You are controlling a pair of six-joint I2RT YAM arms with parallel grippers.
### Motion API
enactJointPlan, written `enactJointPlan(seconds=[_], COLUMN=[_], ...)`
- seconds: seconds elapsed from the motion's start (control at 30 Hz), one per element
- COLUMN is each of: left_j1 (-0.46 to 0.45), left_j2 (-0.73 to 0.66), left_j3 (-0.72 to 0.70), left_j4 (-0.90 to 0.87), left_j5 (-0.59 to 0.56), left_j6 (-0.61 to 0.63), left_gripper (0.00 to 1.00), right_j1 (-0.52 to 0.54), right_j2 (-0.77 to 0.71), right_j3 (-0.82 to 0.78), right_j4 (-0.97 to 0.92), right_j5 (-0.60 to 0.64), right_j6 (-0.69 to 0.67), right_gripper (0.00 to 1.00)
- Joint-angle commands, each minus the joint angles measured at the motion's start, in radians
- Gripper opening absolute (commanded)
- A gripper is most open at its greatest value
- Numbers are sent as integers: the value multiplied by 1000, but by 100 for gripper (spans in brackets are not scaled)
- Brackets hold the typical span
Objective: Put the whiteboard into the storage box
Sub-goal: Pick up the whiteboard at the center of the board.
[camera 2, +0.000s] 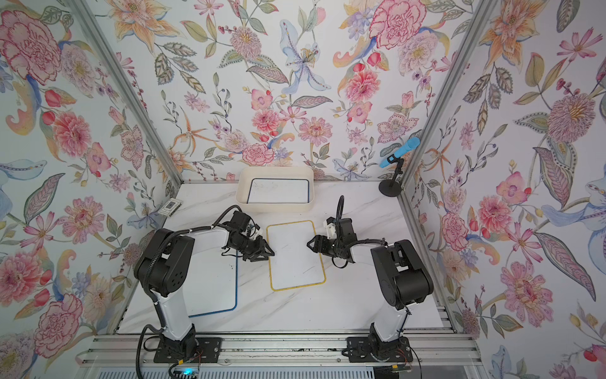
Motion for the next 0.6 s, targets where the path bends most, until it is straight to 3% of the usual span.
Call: enactJointPlan(seconds=[0.0,0.57], left_j1=[12,12], left_j2=[102,82], left_j3=[-35,-63], left_j4=[-70,-35], left_j5=[-243,-231], left_j6=[34,29], left_gripper=[40,40], right_j1=[55,33], right_j2=[81,258], right_j3=[-17,347], right_j4=[-364,-772], right_j5=[-78,78], right_j6=[17,-183], right_gripper=[71,75])
